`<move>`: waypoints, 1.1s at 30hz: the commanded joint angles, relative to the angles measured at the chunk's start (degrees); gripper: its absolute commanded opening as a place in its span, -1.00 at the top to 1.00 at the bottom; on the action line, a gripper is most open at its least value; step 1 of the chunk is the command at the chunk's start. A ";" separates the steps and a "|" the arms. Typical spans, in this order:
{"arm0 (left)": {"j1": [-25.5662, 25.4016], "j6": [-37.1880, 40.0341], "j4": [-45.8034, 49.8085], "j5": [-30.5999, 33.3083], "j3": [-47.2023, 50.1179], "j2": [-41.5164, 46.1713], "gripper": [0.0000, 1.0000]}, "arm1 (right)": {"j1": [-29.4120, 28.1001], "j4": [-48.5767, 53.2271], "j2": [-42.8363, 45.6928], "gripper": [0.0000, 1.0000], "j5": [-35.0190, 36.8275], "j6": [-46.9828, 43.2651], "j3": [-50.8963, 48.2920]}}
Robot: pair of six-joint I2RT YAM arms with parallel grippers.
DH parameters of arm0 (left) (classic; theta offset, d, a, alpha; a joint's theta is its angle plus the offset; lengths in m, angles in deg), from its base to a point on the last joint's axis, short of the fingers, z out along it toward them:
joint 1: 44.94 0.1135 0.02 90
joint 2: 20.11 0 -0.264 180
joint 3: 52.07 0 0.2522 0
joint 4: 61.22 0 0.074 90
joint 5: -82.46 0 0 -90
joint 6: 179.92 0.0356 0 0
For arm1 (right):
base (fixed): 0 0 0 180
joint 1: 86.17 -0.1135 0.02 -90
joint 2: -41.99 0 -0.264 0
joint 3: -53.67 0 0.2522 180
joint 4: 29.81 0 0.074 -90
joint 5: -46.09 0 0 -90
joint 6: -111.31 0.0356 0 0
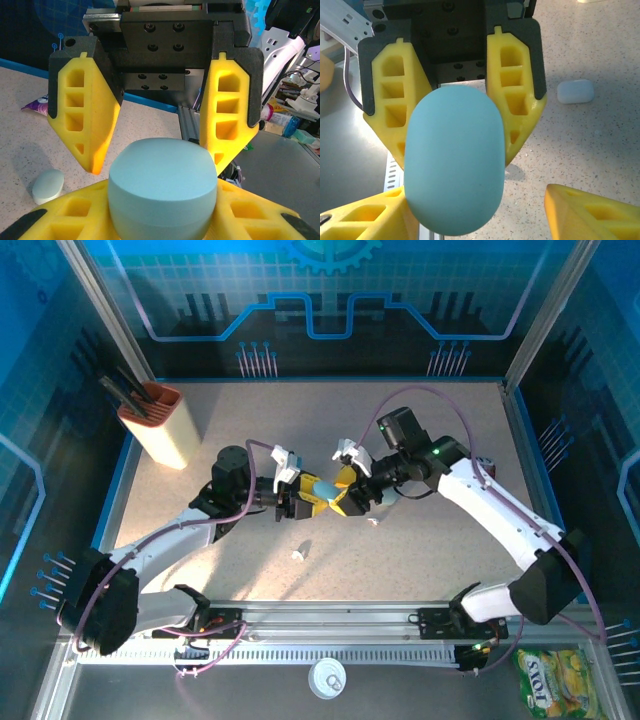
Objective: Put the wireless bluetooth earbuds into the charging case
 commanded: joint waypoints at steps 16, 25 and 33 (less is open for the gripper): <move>-0.59 4.06 -0.43 -2.82 -0.03 -0.05 0.23 | 5.09 -10.43 4.06 -0.59 1.82 9.34 -3.02; -0.56 3.86 -1.14 -2.48 0.14 0.03 0.23 | 5.64 -13.32 6.29 -0.72 1.71 9.58 -4.62; 0.22 2.77 -3.21 -1.03 -0.05 -0.40 0.22 | 5.81 -22.03 12.42 -0.76 -4.43 10.97 -10.09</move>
